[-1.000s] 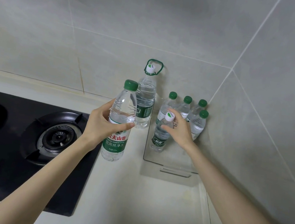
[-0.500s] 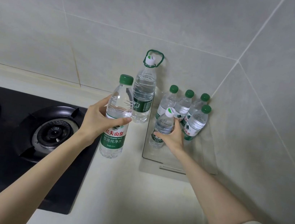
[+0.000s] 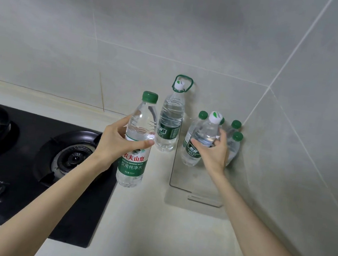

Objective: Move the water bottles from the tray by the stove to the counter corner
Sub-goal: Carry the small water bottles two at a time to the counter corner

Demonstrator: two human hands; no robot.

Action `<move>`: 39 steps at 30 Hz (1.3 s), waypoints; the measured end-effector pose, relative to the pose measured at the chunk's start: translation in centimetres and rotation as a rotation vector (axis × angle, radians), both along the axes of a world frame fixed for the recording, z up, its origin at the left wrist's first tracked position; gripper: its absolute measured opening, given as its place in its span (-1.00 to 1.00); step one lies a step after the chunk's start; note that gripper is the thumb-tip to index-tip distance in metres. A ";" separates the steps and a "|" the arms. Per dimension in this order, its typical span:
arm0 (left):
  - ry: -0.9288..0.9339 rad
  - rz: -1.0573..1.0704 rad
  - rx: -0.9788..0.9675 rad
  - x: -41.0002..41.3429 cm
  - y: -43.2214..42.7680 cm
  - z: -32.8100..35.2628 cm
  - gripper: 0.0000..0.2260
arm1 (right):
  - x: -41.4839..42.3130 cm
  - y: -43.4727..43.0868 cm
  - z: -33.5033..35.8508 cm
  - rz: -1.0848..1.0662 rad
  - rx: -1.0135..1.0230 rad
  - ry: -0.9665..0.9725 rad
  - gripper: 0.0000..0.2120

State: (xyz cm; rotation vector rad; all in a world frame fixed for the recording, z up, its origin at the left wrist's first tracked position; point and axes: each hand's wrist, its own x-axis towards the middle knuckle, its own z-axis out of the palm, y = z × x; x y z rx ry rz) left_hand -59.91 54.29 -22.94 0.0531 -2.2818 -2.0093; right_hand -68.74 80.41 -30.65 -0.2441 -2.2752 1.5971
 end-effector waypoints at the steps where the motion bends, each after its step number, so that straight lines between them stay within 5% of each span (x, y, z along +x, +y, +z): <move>1: 0.008 0.001 0.004 0.2 -0.1 0.3 -0.54 | 0.2 -0.1 1.4 -0.001 -0.028 0.041 -0.16; 13: 0.114 0.183 0.040 4.8 -2.5 5.7 -0.61 | 6.6 -5.5 14.6 0.255 -0.167 0.291 -0.34; 21: 0.174 0.343 0.063 9.8 -5.1 7.4 -0.45 | 10.1 -10.3 15.7 0.528 -0.114 0.304 -0.32; 39: 0.248 0.744 -0.050 28.0 -10.6 8.2 -0.47 | 22.0 -22.0 15.0 1.075 -0.122 0.267 -0.37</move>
